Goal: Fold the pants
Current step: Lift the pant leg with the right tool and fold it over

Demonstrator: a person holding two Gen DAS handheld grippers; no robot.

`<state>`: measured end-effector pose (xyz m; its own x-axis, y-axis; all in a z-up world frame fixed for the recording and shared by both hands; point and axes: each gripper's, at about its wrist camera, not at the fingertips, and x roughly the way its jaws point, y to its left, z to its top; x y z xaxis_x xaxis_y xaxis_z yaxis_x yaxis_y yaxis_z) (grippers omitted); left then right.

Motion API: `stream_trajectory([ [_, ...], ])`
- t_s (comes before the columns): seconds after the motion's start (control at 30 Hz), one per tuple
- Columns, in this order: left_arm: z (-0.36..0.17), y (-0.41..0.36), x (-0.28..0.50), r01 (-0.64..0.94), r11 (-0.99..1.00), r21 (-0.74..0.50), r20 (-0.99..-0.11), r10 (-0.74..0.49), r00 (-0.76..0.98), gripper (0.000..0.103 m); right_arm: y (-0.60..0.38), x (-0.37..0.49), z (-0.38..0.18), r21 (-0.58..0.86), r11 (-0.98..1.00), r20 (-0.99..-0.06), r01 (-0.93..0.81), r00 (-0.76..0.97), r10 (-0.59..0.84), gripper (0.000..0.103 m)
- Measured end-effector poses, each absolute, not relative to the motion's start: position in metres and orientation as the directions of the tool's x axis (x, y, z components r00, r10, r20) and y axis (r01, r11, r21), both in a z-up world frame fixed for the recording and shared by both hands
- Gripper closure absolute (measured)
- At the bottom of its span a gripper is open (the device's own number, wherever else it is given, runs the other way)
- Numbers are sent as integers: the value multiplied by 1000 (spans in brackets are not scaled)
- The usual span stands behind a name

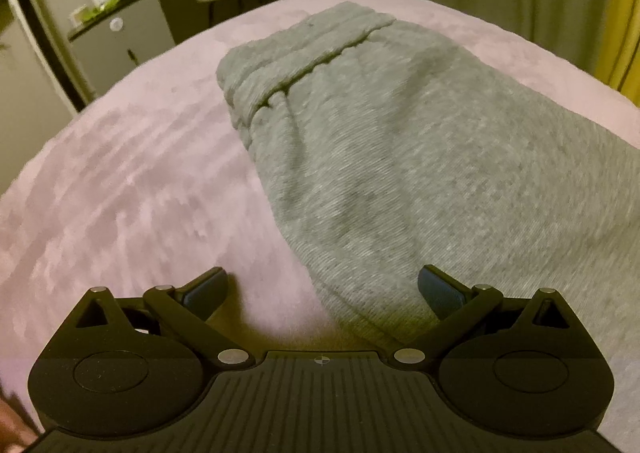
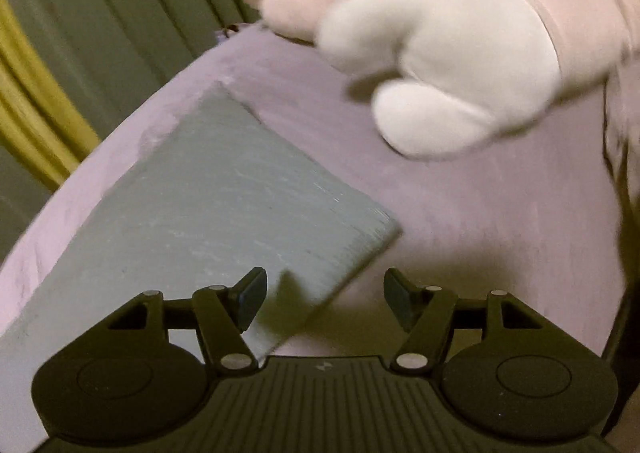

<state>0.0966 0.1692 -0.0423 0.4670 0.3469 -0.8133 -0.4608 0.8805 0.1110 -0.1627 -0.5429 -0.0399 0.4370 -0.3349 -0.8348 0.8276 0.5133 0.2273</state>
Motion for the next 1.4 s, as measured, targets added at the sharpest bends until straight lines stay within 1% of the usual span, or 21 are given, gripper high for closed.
stream_trajectory([
  [0.1, -43, 173, 95, -470, 879, 84, -821, 328, 467, 0, -559, -170, -57, 347, 438, -840, 829, 483, -248, 36],
  [0.13, -43, 174, 95, -471, 878, 81, -821, 326, 468, 0, -559, -174, -58, 377, 418, -833, 827, 500, -237, 34],
  [0.17, -43, 174, 94, -472, 878, 80, -821, 326, 468, 0, -563, -178, -60, 410, 398, -822, 821, 521, -227, 30],
  [0.27, -44, 172, 95, -469, 878, 89, -819, 333, 467, 0, -573, -184, -69, 499, 335, -788, 799, 579, -210, 25],
  [0.4, -44, 172, 95, -470, 878, 88, -820, 332, 466, 0, -574, -175, -68, 538, 345, -757, 769, 621, -203, 27],
  [0.43, -44, 173, 95, -471, 878, 84, -821, 329, 466, 0, -573, -171, -67, 538, 362, -751, 761, 628, -204, 31],
  [0.47, -44, 173, 95, -471, 878, 83, -821, 329, 467, 0, -577, -167, -64, 539, 373, -748, 755, 633, -200, 46],
  [0.57, -44, 174, 94, -475, 877, 73, -824, 321, 467, 0, -578, -162, -67, 533, 377, -748, 757, 630, -208, 67],
  [0.63, -44, 174, 94, -477, 876, 67, -825, 318, 468, 0, -581, -165, -71, 543, 355, -745, 761, 632, -214, 74],
  [0.73, -44, 176, 94, -479, 876, 63, -826, 315, 467, 0, -586, -171, -75, 581, 332, -728, 743, 657, -197, 73],
  [0.83, -44, 175, 94, -477, 876, 67, -826, 316, 466, 0, -589, -176, -79, 612, 314, -712, 726, 678, -180, 66],
  [0.93, -43, 176, 94, -478, 876, 66, -826, 317, 466, 0, -589, -172, -78, 609, 334, -709, 719, 682, -177, 63],
  [0.97, -44, 176, 94, -478, 876, 66, -827, 316, 466, 0, -588, -173, -75, 604, 345, -708, 718, 683, -182, 63],
  [1.0, -43, 176, 94, -478, 876, 65, -827, 315, 466, 0, -585, -172, -72, 600, 367, -700, 711, 689, -190, 65],
  [1.03, -43, 176, 94, -479, 876, 63, -827, 314, 466, 0, -583, -171, -69, 595, 389, -692, 703, 695, -196, 78],
  [1.07, -43, 176, 94, -480, 875, 61, -828, 313, 466, 0, -582, -170, -66, 586, 407, -688, 701, 695, -208, 84],
  [1.13, -44, 176, 94, -481, 875, 60, -828, 312, 466, 0, -581, -167, -62, 587, 428, -675, 687, 707, -209, 84],
  [1.2, -44, 176, 94, -481, 875, 60, -828, 313, 466, 0, -583, -162, -63, 581, 430, -686, 691, 700, -198, 78],
  [1.23, -44, 176, 94, -481, 875, 60, -828, 312, 466, 0, -585, -159, -66, 571, 425, -705, 703, 685, -185, 74],
  [1.3, -44, 176, 94, -481, 875, 58, -828, 311, 466, 0, -588, -154, -74, 564, 415, -726, 714, 669, -163, 72],
  [1.4, -43, 176, 93, -481, 875, 60, -827, 313, 467, 0, -589, -152, -73, 570, 413, -717, 710, 675, -171, 74],
])
